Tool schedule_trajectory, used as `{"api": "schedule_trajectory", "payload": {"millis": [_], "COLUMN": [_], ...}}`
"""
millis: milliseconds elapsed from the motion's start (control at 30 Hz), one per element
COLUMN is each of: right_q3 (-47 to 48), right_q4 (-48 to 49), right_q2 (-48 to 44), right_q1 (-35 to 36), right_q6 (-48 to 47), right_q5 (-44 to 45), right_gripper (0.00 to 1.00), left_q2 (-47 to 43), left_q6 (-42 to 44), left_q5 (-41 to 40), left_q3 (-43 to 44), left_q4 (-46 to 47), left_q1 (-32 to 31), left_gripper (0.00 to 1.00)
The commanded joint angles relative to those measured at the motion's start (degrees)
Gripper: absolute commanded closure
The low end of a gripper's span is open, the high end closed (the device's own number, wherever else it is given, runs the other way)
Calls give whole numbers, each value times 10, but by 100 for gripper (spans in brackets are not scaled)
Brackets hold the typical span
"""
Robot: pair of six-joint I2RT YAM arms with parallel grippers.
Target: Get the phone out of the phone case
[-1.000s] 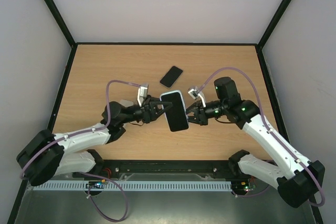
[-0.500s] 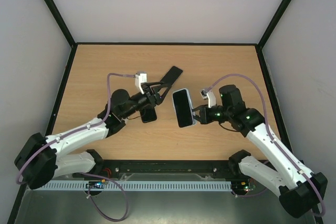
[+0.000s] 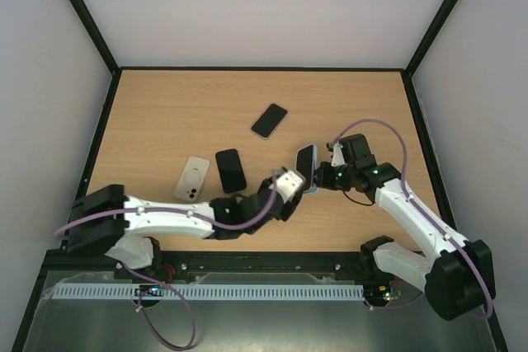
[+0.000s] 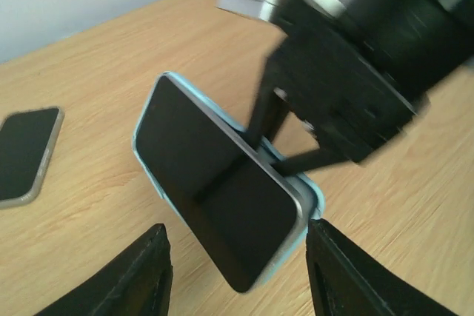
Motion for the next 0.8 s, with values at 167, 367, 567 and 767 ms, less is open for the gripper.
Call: {"api": "schedule_trajectory", "payload": {"millis": [167, 367, 567, 767], "right_q3": [3, 0, -7, -12], "right_q4": [45, 42, 45, 42], "right_q2": [43, 46, 37, 35], "right_q1": [-4, -4, -4, -4], "right_q6": [13, 10, 8, -1], "right_q5": [8, 1, -3, -8], "right_gripper": [98, 98, 98, 98], "left_q2": [138, 208, 223, 224], "left_q6": [164, 186, 206, 210], "left_q5": [-136, -183, -219, -242], "left_q3": [57, 96, 100, 92], "left_q4": [42, 35, 47, 66], "left_q1": [-57, -59, -62, -64], "left_gripper": [52, 58, 64, 67]}}
